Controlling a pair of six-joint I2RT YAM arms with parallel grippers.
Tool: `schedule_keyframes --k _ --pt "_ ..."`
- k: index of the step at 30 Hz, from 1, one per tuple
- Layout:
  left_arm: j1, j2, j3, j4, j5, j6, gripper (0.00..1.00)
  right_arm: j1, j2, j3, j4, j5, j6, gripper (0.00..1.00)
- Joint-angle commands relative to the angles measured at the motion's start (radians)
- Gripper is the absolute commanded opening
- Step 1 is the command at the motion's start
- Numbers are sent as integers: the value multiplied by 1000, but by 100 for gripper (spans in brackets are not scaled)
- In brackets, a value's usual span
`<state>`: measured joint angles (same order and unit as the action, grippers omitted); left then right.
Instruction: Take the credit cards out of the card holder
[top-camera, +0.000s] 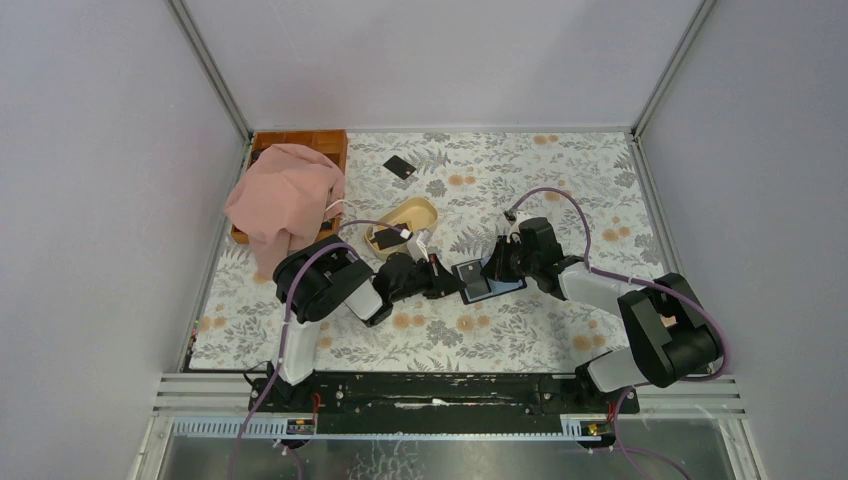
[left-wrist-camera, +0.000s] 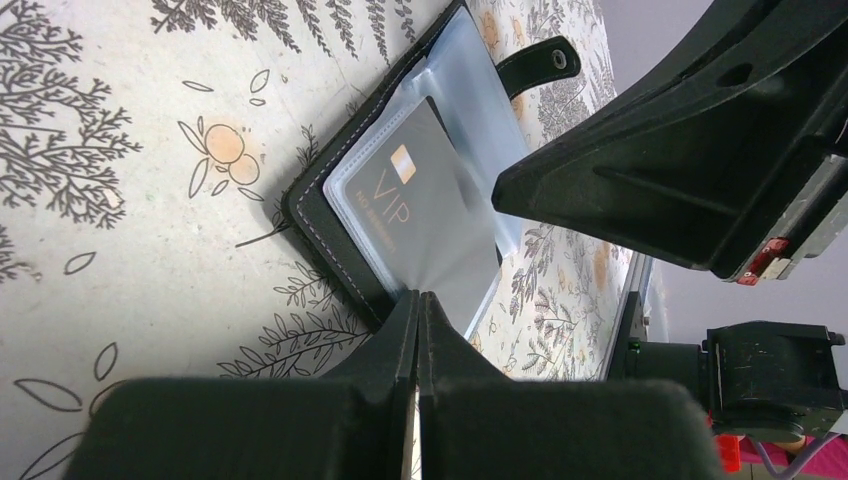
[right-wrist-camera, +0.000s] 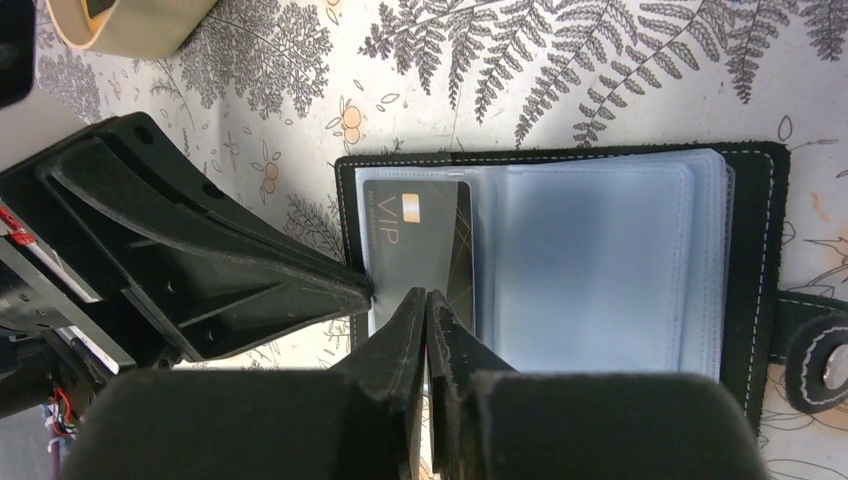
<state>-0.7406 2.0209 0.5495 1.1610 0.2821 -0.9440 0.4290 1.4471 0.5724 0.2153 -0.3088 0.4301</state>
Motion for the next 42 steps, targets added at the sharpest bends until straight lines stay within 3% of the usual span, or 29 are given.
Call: schedule_keyframes --k 1,6,9,22,32,42 --pt "2 34 -10 7 -27 37 0 -5 11 14 55 -4 -9 12" --pt "14 22 -33 8 -26 43 0 -29 14 -2 70 26 -10 35" --pt "23 22 -40 9 -22 46 0 -37 29 -6 76 20 -14 38" --pt "30 62 -29 49 1 25 0 -37 133 -21 163 -120 6 39" --pt "37 84 -31 69 14 12 0 -36 31 -85 219 -166 39 31" --pt "38 117 -26 113 37 -7 0 -37 39 -128 327 -247 97 29"
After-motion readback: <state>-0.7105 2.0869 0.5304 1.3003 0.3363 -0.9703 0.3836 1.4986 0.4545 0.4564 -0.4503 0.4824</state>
